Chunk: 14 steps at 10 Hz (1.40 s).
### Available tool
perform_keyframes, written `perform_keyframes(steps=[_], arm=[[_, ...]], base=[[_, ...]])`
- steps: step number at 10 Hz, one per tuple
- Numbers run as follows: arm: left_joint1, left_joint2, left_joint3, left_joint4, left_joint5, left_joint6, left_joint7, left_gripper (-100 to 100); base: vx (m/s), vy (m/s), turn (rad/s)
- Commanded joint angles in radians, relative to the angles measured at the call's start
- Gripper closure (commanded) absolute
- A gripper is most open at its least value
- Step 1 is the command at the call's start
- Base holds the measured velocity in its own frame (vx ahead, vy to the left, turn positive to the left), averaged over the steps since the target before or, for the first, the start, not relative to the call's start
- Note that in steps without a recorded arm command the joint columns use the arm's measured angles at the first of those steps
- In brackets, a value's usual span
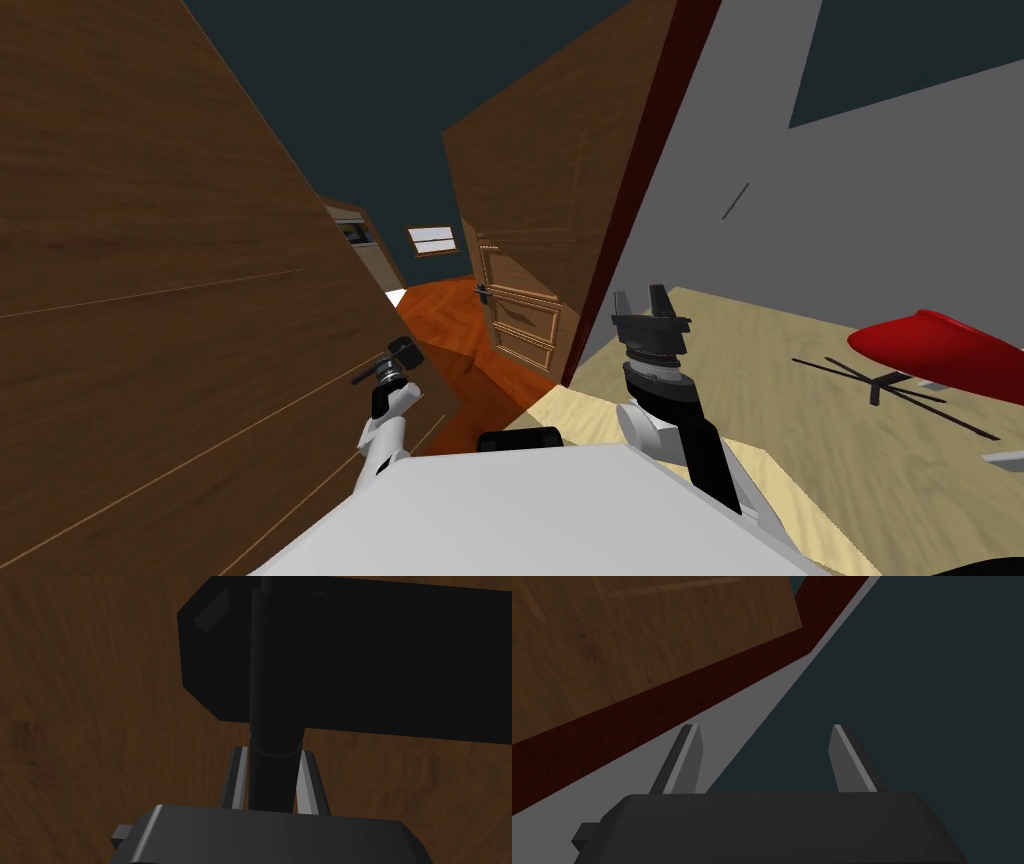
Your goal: Push the door open
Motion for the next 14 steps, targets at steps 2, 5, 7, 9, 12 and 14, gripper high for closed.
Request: perform_keyframes(steps=[2, 5, 7, 9, 12, 14], arm=[[0.019, 0.018, 0.031, -0.013, 0.037, 0.001, -0.023, 100], [0.037, 0.021, 0.068, -0.031, 0.089, 0.007, -0.062, 100], [0.045, 0.023, 0.086, -0.039, 0.114, 0.01, -0.081, 100], [0.047, 0.019, 0.089, -0.039, 0.118, 0.014, -0.085, 100], [0.018, 0.007, 0.157, -0.048, 0.126, -0.003, -0.132, 100], [0.0, -0.003, 0.199, -0.052, 0.129, -0.013, -0.161, 100]], base=[[0.171, 0.013, -0.015], [0.134, 0.019, -0.027], [0.193, 0.024, -0.003], [0.124, 0.015, 0.017], [0.053, 0.083, -0.059], [0.062, 0.091, -0.064]])
